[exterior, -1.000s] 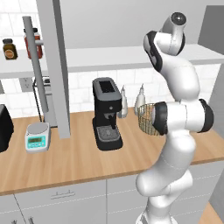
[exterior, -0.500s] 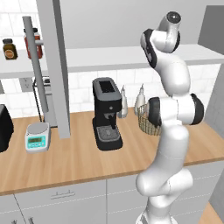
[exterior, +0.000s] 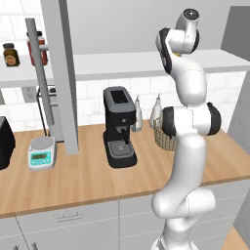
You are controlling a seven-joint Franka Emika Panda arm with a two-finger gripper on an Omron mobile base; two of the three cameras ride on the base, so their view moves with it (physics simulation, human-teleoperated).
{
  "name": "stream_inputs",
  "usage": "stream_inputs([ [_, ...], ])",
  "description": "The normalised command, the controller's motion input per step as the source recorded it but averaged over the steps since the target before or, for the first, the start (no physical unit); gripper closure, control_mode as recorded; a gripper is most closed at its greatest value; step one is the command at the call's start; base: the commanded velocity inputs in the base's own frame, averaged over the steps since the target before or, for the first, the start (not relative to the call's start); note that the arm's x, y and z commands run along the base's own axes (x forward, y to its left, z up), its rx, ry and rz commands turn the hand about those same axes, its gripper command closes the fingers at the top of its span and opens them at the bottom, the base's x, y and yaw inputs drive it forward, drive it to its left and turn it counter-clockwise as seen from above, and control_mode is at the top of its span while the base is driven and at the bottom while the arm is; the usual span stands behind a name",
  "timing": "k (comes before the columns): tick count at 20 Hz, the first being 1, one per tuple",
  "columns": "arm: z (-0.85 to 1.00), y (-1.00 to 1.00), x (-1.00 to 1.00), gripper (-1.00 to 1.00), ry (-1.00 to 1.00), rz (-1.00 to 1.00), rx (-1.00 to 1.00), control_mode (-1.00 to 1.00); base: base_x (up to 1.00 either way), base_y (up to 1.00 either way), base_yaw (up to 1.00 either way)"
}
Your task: Open the cabinet, pick up the bread from the cabinet and place it in the basket. Then move the basket to the dining counter.
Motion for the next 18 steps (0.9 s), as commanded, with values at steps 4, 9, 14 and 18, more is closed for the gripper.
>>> stream_inputs([
  [4, -0.49, -0.15, 0.0, -1.0, 0.0, 0.0, -0.11, -1.0, 0.0, 0.0, 0.0],
  [9, -0.75, -0.25, 0.0, -1.0, -0.08, 0.0, -0.19, -1.0, 0.0, 0.0, 0.0],
  [14, -0.4, -0.02, 0.0, -1.0, -0.14, 0.0, -0.06, -1.0, 0.0, 0.0, 0.0],
  [18, -0.03, 0.0, 0.0, 1.0, -0.07, 0.0, 0.0, -1.0, 0.0, 0.0, 0.0],
])
